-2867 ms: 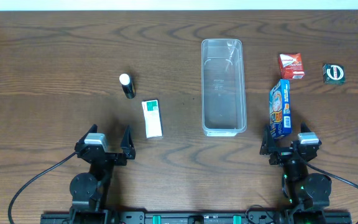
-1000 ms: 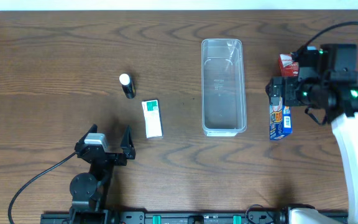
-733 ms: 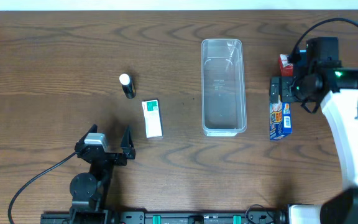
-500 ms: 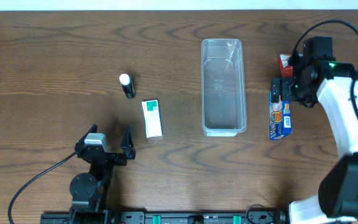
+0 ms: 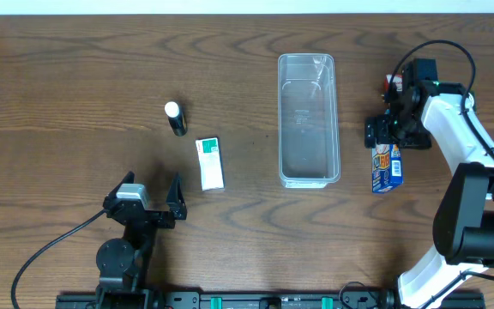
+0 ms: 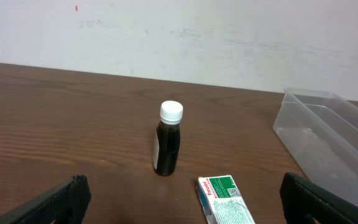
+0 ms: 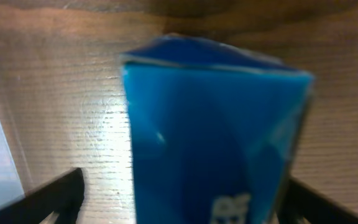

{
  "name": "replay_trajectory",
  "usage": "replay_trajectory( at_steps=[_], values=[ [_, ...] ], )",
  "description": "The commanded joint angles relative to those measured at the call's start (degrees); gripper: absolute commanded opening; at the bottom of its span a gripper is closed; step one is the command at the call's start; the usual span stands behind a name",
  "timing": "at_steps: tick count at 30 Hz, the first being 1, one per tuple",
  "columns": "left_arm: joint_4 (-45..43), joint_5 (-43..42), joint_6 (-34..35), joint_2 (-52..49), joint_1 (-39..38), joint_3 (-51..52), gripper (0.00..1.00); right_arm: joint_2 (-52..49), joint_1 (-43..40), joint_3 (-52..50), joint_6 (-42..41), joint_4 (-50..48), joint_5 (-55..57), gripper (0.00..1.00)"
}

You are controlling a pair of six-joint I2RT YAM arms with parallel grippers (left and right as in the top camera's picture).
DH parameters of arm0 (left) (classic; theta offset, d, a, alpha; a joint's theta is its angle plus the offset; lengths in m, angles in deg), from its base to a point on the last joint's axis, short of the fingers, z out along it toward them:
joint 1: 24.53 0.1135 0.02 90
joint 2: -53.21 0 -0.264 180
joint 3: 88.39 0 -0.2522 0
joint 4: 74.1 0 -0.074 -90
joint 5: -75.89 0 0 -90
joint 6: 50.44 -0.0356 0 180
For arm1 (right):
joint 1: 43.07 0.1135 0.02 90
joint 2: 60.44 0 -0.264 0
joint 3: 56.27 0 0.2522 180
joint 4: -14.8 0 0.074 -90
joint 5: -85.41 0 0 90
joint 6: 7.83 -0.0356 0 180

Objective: Pack container
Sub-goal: 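Reach right gripper to the blue Kool Fever box and grasp it, then carry the blue box over the clear container and release it inside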

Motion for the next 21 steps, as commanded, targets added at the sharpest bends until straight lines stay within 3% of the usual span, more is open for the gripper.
replay_trajectory(
  at_steps=[1, 7, 10, 13, 21],
  values=[
    [2.1, -0.7, -0.9, 0.3, -0.2, 0.9, 0.98, -0.4, -0.2, 1.2, -0.9, -0.3, -0.5, 0.70],
    [2.1, -0.7, -0.9, 0.3, -0.2, 0.9, 0.98, -0.4, -0.2, 1.2, -1.1, -0.6, -2.9, 0.39],
    [2.1, -0.7, -0.9, 0.3, -0.2, 0.9, 0.98, -0.4, -0.2, 1.2, -1.1, -0.6, -3.5, 0.36],
    [2.1, -0.7, -0.9, 0.3, -0.2, 0.9, 0.98, -0.4, -0.2, 1.2, -1.1, -0.5, -3.5, 0.26],
    [2.1, -0.7, -0.9, 0.3, -0.2, 0.9, 0.98, 0.2, -0.2, 1.4, -1.1, -0.3, -3.5, 0.13]
  ],
)
